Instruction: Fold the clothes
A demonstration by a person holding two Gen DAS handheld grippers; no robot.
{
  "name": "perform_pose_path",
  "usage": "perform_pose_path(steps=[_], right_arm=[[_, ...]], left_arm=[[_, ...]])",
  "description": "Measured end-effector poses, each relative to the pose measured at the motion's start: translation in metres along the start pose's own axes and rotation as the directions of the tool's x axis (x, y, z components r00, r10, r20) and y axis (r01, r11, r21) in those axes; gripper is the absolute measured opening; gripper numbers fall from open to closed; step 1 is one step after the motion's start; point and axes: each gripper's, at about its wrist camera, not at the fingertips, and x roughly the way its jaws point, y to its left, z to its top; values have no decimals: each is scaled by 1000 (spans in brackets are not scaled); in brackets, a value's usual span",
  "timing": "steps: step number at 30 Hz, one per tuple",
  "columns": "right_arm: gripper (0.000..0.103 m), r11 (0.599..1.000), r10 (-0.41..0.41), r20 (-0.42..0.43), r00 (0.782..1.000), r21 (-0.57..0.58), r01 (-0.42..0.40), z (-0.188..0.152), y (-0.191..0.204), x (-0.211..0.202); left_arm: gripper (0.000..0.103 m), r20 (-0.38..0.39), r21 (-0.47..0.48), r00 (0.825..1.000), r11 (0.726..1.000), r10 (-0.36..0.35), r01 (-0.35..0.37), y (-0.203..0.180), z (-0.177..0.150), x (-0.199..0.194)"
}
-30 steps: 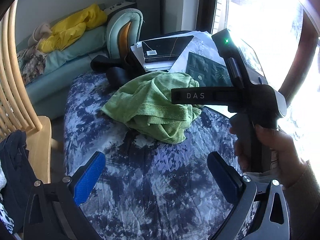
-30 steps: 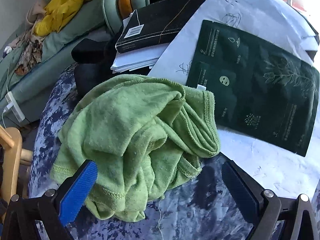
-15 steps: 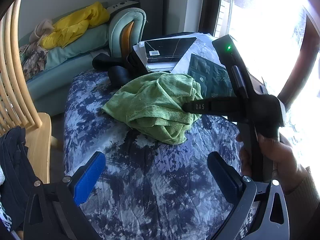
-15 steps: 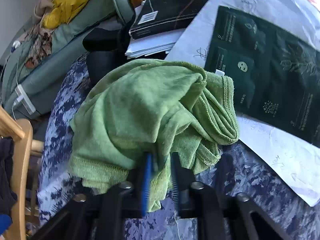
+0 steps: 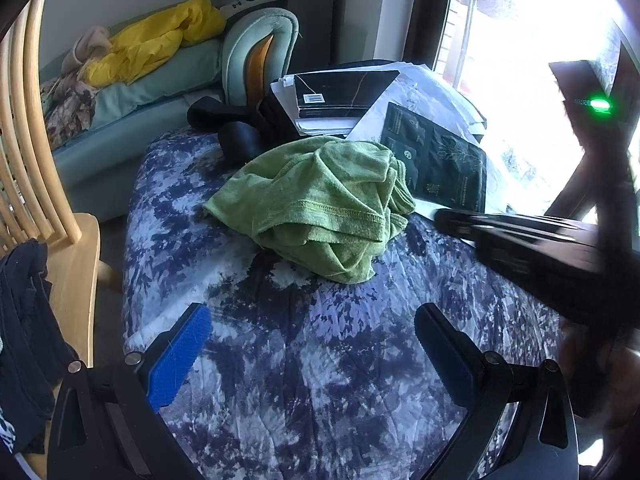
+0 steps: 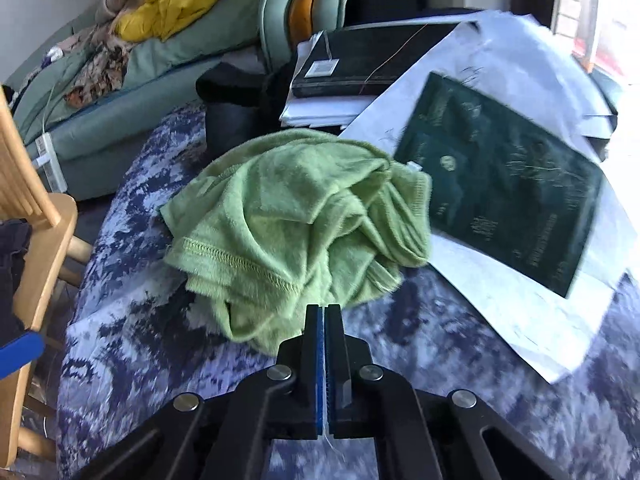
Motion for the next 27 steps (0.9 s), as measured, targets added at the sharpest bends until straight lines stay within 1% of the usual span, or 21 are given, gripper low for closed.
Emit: perform_pose_path(steps=[2,5,7,11,16,21,22,23,24,25,26,27], right_arm=[[1,1000,-7,14,1000,-5,7,-4,-2,-13],[1,1000,-23,7,1000,-8,23,-8,-9,-23],[1,1000,-19,-9,1000,1,19,-9,-13,-23],[1,1000,-15,-18,1000,19,15,-15,-18,-19],[2,1000,-15,-42,999,-5,15,-25,-19,-10],[4,1000,0,-46,999,-11,0,-25,-16,-2],[7,1000,2,-43,999,-11,-2,-23,-15,-1],[19,1000,4,-39,999,-12,-4,-22,-14,0],[28,1000,4,-32,999,-12,-5,-20,-13,0],[45,1000,3,-21,1000,-8,-3,-18,-12,0],[53,1000,0,-10,1000,-5,0,-16,-12,0],[52,1000,0,1,1000,-5,0,-13,-12,0]], left_arm=[[103,-6,-1,1000,1000,-5,5,0,-1,1],[103,-16,-15,1000,1000,-17,16,1,-3,2],[103,-24,-22,999,1000,-22,22,2,-4,4],[103,-14,-8,1000,1000,-6,6,0,-3,5],[103,-6,4,1000,1000,-11,11,-3,-2,6],[103,25,16,1000,1000,-13,12,-7,1,2],[103,27,16,1000,1000,-14,14,-7,1,2],[103,31,17,999,1000,-14,13,-6,2,2],[103,35,19,999,1000,-12,11,-5,2,2],[103,40,20,999,1000,-14,13,-5,2,1],[103,43,17,999,1000,-21,20,-4,2,1],[103,50,12,998,1000,-26,26,-3,3,0]])
